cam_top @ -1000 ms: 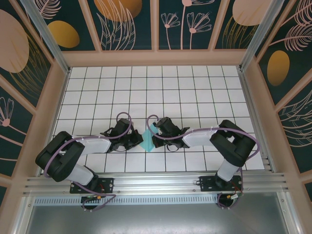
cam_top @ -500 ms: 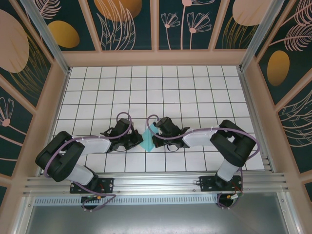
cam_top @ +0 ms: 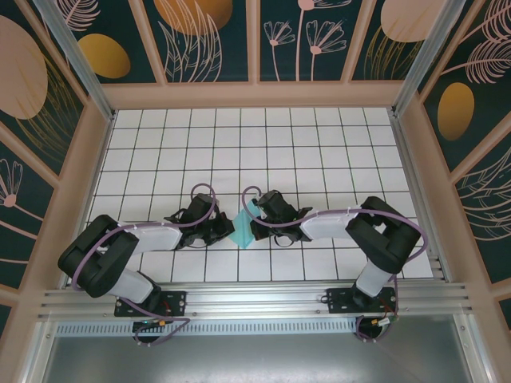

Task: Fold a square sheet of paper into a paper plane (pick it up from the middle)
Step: Fold the triangle a second time at the center of the table.

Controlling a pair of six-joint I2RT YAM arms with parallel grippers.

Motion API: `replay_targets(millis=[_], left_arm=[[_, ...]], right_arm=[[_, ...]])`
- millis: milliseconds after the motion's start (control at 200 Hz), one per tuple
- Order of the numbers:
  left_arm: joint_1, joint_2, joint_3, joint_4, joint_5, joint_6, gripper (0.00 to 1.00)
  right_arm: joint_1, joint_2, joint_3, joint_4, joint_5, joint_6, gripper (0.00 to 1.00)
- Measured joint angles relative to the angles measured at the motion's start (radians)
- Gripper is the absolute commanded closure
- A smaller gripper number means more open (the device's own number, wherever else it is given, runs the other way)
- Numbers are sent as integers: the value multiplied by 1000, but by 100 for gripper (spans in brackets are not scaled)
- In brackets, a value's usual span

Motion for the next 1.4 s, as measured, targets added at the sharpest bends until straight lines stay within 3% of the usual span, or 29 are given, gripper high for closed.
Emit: replay_targets(millis=[375,635,846,1011,1396], left_arm=[[0,0,3,-6,-3,0,93],[0,-9,18,-41,-21,14,85],[0,-103,30,-64,-51,14,80],[0,-110,43,2,-26,10,83],[0,32,68,186,79,-37,84]], right_arm=[[-2,14,4,1,0,0,100],[-4,15,4,3,-2,0,100],[-5,15,4,3,-4,0,100],[-6,15,4,4,-8,0,100],[-6,15,4,5,-9,0,100]])
